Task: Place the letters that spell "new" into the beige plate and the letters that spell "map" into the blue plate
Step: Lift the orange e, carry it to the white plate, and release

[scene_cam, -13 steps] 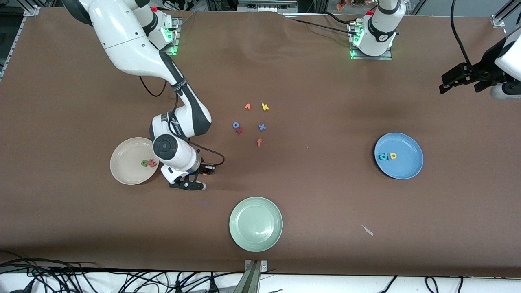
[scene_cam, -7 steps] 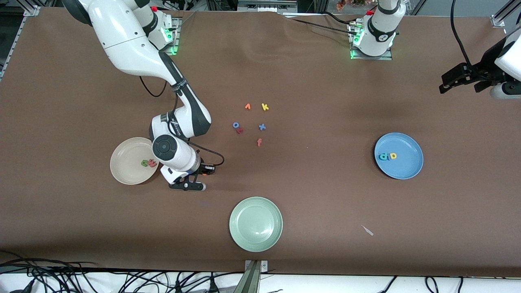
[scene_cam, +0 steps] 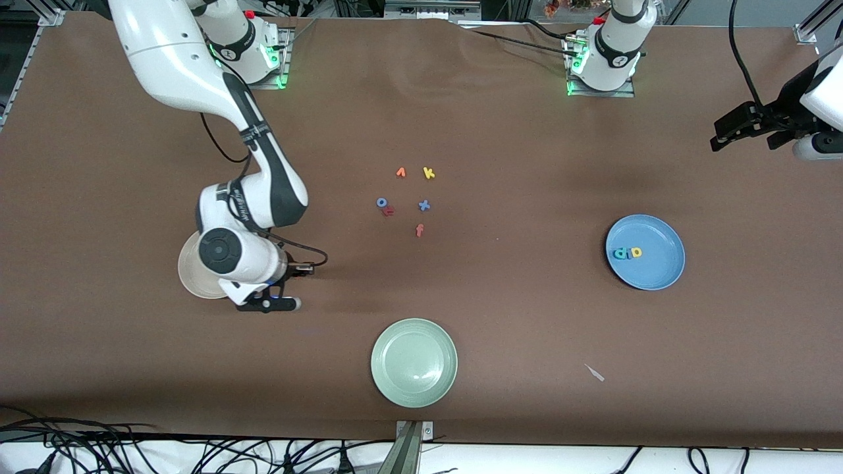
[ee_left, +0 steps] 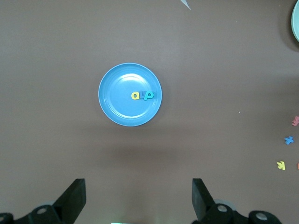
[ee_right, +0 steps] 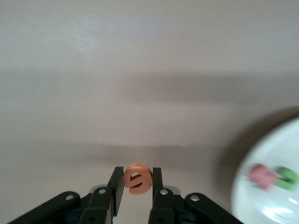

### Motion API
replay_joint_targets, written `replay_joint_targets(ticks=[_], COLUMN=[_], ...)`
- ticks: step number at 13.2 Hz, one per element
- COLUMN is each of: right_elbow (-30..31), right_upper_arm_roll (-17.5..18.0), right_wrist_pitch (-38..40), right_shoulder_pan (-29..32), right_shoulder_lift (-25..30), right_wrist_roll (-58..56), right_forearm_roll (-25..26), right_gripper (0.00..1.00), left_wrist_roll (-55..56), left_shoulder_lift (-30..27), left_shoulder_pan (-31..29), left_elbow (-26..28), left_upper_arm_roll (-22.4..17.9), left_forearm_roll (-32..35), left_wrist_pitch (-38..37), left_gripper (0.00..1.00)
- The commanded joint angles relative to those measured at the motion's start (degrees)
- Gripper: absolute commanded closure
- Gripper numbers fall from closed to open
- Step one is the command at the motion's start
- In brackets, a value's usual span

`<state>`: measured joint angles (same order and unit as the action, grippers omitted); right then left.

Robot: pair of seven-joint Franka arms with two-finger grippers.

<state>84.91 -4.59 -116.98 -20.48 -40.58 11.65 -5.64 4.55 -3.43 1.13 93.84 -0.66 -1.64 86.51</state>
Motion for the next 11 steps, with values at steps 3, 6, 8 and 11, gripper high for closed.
replay_joint_targets(ticks=[3,6,8,11], right_elbow=[4.56,4.83,6.40,5.98], right_upper_arm_roll=[-5.51,-8.68,-10.26,-10.27], right_wrist_pitch=[5.52,7.99,7.74,7.46], right_shoulder_pan=[-0.09,-0.18,-0.09,0.70], right_shoulder_lift=[3.23,3.06,2.97,2.79], right_wrist_roll=[-6.55,-6.64,-6.73,-5.85], right_forearm_roll=[2.03,3.08,3.35,2.39], right_gripper=[0.77,0.77,0.75,0.00], left_wrist_roll=[0.38,0.37,0.38,0.38], left_shoulder_lift=[0.53,0.53,0.44,0.44], left_shoulder_pan=[0.10,0.27,0.19,0.10], left_elbow=[-1.38,-1.38,-1.38,-1.38], left_upper_arm_roll=[-0.04,0.05,0.14,-0.04], left_forearm_roll=[-0.56,-0.56,-0.56,-0.56], left_wrist_pitch=[-0.47,-0.47,-0.56,-0.73], left_gripper=[0.00,0.00,0.00,0.00])
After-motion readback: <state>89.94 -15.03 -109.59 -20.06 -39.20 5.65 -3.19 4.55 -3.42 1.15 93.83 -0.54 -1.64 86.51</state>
